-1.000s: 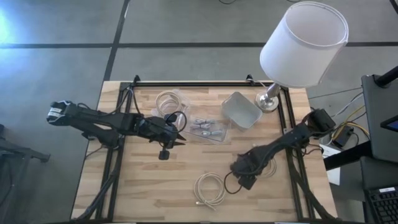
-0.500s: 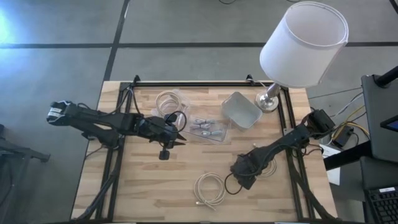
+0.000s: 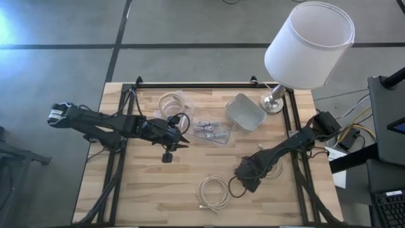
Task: Pick & Place USB Port
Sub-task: Put the brown USB cable into the gray bin
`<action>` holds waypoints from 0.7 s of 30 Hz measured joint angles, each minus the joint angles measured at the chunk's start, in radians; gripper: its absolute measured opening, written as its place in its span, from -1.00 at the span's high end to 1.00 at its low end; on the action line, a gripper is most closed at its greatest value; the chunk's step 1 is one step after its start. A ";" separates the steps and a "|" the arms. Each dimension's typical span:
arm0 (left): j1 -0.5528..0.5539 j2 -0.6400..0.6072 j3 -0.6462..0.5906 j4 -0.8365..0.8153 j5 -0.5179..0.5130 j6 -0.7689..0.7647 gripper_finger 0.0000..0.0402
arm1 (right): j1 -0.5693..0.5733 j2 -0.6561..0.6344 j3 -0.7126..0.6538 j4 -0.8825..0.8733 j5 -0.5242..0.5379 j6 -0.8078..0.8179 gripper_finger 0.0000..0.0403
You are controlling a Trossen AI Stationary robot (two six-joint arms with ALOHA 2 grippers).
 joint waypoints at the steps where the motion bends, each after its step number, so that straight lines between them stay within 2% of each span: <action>1: 0.000 0.000 0.000 0.000 0.000 0.000 0.60 | 0.000 0.000 0.008 -0.001 0.000 -0.003 0.07; 8: 0.000 0.000 0.000 0.000 0.000 0.000 0.60 | 0.000 0.000 0.049 -0.076 0.044 -0.025 0.07; 21: 0.000 0.000 0.000 0.000 0.000 -0.003 0.60 | 0.000 0.008 -0.059 -0.030 0.050 0.010 0.07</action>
